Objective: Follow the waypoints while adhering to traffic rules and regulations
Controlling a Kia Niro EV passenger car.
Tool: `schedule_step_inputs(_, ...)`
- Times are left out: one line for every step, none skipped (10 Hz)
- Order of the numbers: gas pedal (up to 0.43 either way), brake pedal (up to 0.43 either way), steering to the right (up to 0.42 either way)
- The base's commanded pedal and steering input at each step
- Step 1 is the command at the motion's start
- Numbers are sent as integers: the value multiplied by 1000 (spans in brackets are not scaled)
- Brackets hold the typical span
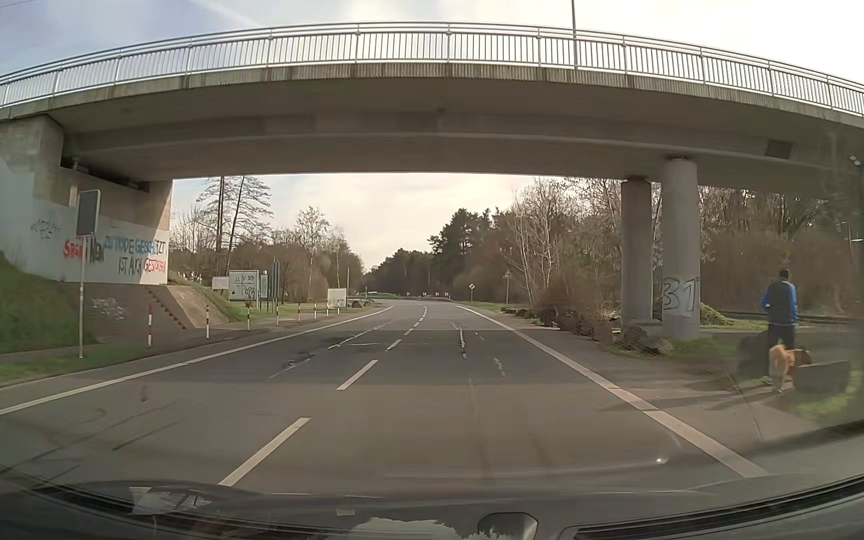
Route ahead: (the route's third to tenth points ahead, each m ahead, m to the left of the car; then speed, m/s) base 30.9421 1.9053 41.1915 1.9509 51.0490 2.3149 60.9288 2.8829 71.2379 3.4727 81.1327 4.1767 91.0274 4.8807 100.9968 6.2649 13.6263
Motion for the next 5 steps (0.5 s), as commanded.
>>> schedule_step_inputs(0,0,4)
schedule_step_inputs(0,0,4)
schedule_step_inputs(0,0,3)
schedule_step_inputs(0,0,1)
schedule_step_inputs(0,0,0)
